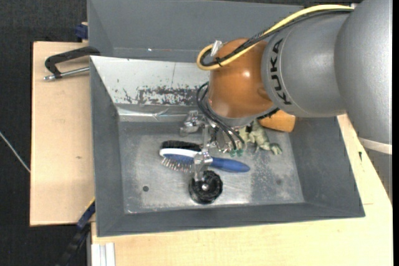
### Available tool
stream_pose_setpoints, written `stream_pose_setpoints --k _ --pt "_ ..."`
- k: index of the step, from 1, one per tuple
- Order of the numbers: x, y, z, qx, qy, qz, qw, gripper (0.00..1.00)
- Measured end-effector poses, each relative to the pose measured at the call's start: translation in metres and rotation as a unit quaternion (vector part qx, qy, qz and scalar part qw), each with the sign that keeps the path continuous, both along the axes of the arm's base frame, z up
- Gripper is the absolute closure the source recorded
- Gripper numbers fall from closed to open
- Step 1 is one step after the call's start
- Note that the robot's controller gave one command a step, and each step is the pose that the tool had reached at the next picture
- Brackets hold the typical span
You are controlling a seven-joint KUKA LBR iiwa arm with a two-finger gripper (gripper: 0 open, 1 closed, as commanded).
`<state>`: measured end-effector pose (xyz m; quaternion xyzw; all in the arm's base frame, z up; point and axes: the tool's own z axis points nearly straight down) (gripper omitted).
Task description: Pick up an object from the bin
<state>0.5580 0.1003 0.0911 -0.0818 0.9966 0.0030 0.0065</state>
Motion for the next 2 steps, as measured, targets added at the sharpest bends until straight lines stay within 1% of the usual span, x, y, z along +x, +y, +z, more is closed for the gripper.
stream_pose_setpoints --k 1,2 --pt "0.001 -0.002 -0.003 0.000 -0.0029 -0.001 1.0000 1.00" --pt "-0.002 0.002 0.122 -0.002 -0.0002 0.010 1.0000 1.00"
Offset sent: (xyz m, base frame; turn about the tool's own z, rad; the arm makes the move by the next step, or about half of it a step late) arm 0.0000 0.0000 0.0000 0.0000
